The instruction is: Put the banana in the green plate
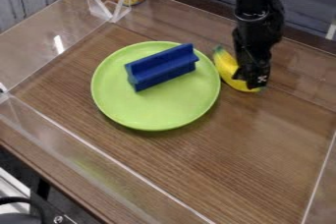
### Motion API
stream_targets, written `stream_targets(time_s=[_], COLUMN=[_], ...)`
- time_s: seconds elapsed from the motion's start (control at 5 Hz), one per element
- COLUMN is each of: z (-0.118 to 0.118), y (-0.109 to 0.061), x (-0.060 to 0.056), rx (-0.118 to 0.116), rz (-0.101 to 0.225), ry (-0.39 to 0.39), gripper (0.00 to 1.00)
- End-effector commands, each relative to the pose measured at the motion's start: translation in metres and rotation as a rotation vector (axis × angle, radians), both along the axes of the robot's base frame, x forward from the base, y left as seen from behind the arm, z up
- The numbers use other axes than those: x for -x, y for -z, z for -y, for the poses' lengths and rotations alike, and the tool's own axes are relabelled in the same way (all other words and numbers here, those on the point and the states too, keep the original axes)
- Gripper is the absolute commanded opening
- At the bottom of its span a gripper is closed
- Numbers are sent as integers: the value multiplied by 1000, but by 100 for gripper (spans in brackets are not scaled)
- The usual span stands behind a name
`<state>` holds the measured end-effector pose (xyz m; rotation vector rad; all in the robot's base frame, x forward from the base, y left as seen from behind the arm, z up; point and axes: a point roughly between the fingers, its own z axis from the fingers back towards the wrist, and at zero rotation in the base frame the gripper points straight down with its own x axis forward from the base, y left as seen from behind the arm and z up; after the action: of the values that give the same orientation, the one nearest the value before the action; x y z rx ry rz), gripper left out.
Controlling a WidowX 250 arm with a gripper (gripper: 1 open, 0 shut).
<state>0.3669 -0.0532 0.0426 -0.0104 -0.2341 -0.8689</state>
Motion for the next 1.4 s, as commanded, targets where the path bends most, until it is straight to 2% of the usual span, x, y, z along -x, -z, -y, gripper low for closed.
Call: stream_targets(time_s=[0.0,0.2,0.6,1.0,1.2], z=[-6,-3,11,16,12], y=[-6,-11,9,-9,-7], x=[0,5,-4,-3,3], rx=[8,8,6,-2,-5], rz=[22,22,14,-2,-8], ry=[90,25,-49,-80,-36], gripper=[100,0,0,0,0])
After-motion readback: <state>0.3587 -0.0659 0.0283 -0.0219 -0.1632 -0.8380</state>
